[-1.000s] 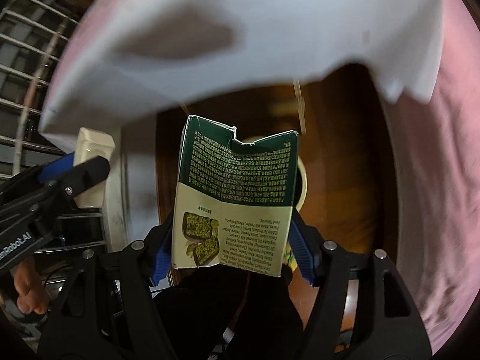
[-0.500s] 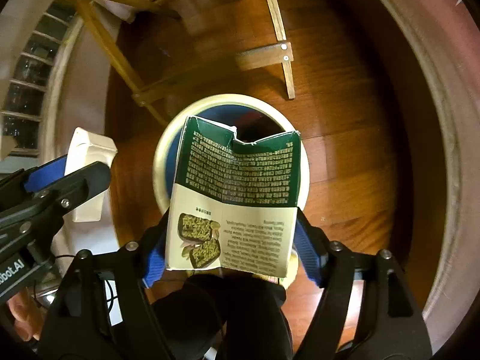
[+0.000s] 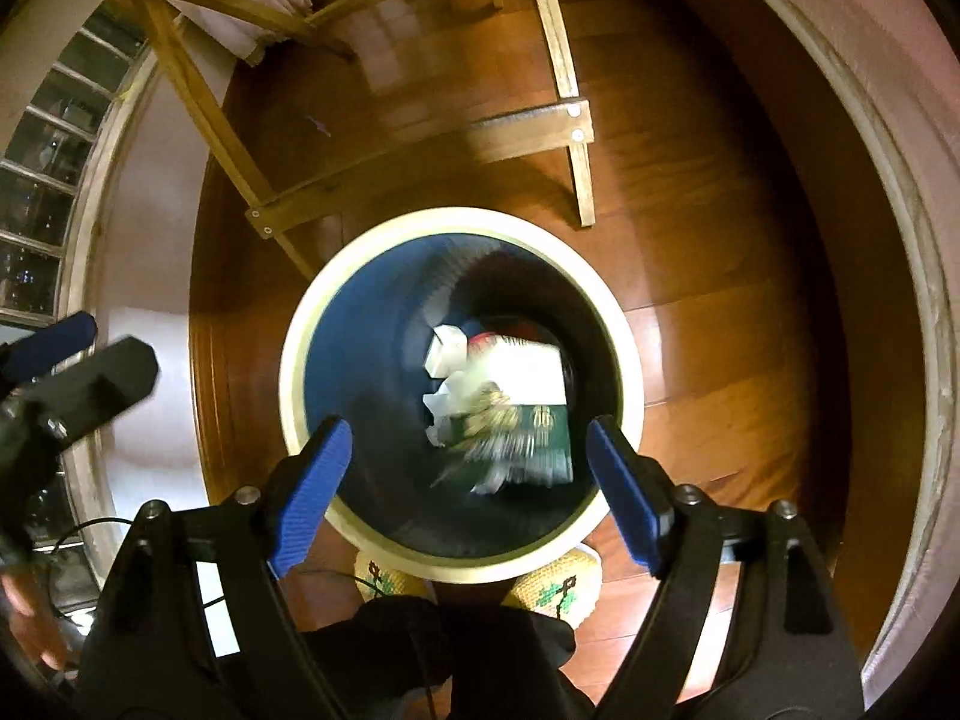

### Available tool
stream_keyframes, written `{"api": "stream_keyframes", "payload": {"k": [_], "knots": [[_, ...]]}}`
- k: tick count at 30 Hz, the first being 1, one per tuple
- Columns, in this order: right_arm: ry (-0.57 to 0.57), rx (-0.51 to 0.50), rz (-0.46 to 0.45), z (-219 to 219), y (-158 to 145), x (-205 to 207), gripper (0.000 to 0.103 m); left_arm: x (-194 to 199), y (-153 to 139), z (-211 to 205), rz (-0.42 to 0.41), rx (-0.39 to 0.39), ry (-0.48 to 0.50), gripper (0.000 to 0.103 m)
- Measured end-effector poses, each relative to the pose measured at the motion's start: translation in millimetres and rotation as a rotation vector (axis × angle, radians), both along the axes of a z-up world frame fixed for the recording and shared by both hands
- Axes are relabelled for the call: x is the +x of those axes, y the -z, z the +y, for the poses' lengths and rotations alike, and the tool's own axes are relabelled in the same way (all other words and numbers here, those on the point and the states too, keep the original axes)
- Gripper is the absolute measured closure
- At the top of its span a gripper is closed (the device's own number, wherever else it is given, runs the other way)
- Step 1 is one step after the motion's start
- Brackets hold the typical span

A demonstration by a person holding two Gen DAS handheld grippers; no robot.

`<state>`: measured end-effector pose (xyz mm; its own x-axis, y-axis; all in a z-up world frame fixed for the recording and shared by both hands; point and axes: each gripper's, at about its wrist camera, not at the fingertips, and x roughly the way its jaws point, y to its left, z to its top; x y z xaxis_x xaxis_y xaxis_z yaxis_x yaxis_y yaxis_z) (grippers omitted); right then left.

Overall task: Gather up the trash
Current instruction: 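Carry both boxes over the bin and open both tools to drop them, then raise both tools back toward the table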

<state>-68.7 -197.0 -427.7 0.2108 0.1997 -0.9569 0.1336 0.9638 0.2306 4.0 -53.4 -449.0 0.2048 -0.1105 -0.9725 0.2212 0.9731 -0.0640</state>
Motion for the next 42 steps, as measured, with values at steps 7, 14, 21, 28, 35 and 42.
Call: {"api": "stream_keyframes", "payload": {"k": [7, 14, 21, 28, 35, 42], "knots": [[-0.004, 0.000, -0.015, 12, -70, -11, 0.024, -12, -85, 17, -0.066, -0.015, -0.009, 0.011], [-0.006, -0.006, -0.082, 24, -182, -26, 0.024, -25, -197, 37, -0.153, -0.053, -0.029, 0.011], [-0.015, -0.020, -0.169, 37, -298, -40, 0.024, -44, -309, 59, -0.246, -0.099, -0.023, 0.011], [-0.010, -0.030, -0.262, 52, -397, -48, 0.024, -52, -397, 73, -0.332, -0.126, 0.028, 0.011], [0.004, -0.084, -0.376, 61, -472, -48, 0.024, -42, -468, 86, -0.411, -0.135, 0.033, 0.012], [0.037, -0.147, -0.476, 54, -534, -30, 0.024, -10, -512, 87, -0.428, -0.171, 0.056, 0.017]]}}
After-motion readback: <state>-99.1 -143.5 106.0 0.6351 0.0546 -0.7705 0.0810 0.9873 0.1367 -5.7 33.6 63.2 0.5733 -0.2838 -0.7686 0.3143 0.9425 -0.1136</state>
